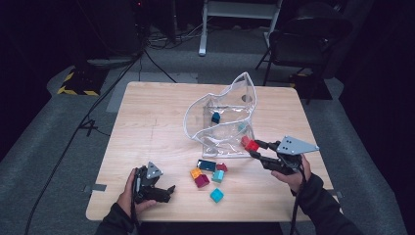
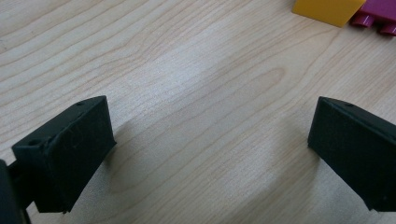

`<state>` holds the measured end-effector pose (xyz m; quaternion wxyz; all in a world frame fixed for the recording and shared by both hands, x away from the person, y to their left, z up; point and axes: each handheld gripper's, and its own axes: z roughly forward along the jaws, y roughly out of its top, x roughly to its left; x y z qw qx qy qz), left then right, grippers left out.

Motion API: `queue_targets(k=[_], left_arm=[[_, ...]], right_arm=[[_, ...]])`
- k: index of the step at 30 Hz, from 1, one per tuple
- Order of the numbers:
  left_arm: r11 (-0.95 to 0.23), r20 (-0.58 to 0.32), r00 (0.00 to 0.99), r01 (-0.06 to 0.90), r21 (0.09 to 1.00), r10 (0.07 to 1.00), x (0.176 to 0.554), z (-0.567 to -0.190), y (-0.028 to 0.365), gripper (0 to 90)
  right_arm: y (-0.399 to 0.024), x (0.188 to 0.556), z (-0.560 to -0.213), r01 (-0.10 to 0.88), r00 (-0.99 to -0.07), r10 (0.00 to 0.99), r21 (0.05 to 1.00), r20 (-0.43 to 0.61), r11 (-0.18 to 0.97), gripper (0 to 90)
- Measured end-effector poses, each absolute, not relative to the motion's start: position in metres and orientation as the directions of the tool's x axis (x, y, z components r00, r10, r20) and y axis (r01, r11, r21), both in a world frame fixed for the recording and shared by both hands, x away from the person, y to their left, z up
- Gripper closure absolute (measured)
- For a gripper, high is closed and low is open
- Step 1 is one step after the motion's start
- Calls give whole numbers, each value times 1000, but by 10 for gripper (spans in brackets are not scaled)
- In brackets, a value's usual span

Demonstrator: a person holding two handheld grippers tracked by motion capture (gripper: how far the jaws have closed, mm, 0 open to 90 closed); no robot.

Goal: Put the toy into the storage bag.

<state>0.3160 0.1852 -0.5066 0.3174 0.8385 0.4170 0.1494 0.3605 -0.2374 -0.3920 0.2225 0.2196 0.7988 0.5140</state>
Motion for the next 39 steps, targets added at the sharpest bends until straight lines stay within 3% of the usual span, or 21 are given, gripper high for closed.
queue_targets(k=[39], left_arm=[[-451,-14,608,604,657,794,316,-507,185,5]], right_arm=[[-224,382,-316,22,-754,627,947,-195,321,591]])
